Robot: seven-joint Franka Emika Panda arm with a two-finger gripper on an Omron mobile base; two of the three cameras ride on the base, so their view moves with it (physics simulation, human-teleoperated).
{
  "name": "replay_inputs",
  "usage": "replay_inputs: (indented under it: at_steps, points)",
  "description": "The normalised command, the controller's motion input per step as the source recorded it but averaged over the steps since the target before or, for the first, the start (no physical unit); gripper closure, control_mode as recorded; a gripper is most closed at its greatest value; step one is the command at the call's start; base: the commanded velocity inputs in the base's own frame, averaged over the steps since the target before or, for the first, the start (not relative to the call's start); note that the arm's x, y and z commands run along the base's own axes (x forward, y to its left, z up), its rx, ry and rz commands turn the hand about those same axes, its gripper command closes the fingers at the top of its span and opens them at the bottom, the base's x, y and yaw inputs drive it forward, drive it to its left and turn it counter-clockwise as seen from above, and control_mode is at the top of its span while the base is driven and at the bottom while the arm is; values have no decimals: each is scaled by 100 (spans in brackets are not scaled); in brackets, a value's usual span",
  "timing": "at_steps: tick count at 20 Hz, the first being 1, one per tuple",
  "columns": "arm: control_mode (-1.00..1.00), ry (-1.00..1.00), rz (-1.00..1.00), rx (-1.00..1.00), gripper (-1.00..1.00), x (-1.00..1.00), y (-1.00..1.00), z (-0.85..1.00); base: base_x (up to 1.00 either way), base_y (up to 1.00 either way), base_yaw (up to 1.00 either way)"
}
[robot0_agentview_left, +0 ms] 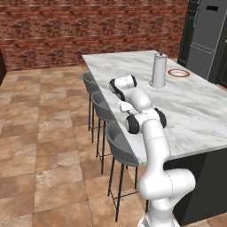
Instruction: Pick up the marshmallow and place it in the cup of hot chocolate on the dining counter.
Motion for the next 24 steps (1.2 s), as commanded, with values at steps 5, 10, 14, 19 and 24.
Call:
replay_inputs:
  at_steps: [5, 10, 14, 19, 24]
  points:
    - [-100, 0, 0, 0, -100, -10, 4, 7, 0, 0, 0]
    - [-100, -1, 0, -1, -100, -11, 10, 29, 0, 0, 0]
    - [-100, -9, 0, 0, -100, -26, 1, 57, 0, 0, 0]
    - [-100, -21, 0, 0, -100, -54, 0, 61, 0, 0, 0]
    - [-100, -55, -3, 0, -100, -98, 0, 52, 0, 0, 0]
